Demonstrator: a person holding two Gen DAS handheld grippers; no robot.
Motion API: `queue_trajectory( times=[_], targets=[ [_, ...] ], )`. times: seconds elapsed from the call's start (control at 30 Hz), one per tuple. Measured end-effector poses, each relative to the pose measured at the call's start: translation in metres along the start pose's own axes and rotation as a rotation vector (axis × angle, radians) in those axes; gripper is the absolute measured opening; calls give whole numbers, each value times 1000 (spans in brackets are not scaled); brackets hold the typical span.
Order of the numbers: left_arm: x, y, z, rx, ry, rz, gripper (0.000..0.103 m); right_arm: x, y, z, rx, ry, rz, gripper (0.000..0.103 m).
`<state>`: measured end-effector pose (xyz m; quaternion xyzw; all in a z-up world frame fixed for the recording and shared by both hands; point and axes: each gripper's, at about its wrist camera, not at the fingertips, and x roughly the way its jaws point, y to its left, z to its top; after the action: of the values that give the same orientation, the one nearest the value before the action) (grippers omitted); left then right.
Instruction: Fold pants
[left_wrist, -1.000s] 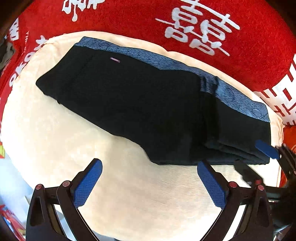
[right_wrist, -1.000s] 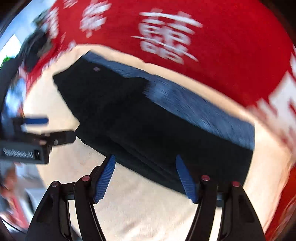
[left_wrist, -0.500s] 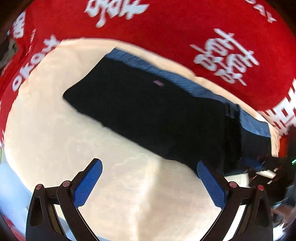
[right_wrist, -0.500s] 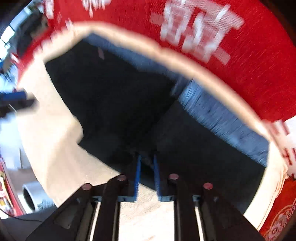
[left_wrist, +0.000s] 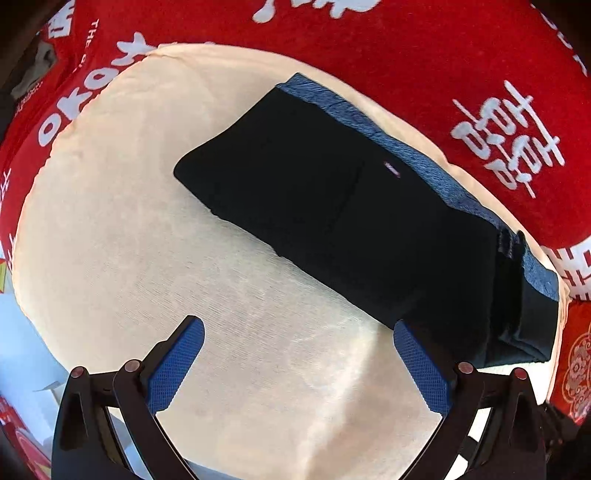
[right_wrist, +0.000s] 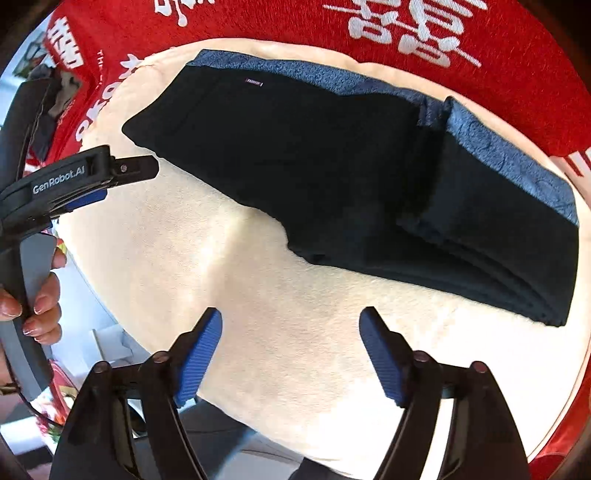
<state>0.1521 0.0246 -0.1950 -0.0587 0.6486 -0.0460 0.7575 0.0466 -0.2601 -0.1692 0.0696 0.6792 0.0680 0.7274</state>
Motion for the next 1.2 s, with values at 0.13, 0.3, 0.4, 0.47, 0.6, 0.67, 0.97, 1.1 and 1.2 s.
queue_trajectory(
  times=[0.13, 0.3, 0.4, 0.47, 0.6, 0.67, 0.97, 1.1, 1.2],
  targets=[
    [9, 9, 3, -48, 8, -9, 103, 8, 5, 6, -10, 16, -21, 81],
    [13, 18, 6, -123, 16, -15, 103, 16, -2, 22, -7, 20, -42, 81],
    [14, 18, 9, -131, 17, 11, 103, 12, -9, 31, 1, -4, -51, 81],
    [14, 18, 12, -137, 10, 31, 103, 10, -13, 38, 1, -17, -72, 81],
    [15, 18, 16, -148, 4, 43, 103, 11, -23, 46, 9, -11, -79, 81],
    [16, 17, 17, -151, 5, 46, 103, 12, -28, 48, 14, -3, -79, 81],
    [22, 8, 20, -143, 16, 41, 103, 17, -38, 46, 38, 13, -70, 81],
    [24, 3, 22, -131, 16, 44, 103, 18, -40, 45, 48, 14, -68, 81],
    [28, -3, 27, -129, 15, 45, 103, 18, -41, 44, 54, 13, -67, 81]
  ],
)
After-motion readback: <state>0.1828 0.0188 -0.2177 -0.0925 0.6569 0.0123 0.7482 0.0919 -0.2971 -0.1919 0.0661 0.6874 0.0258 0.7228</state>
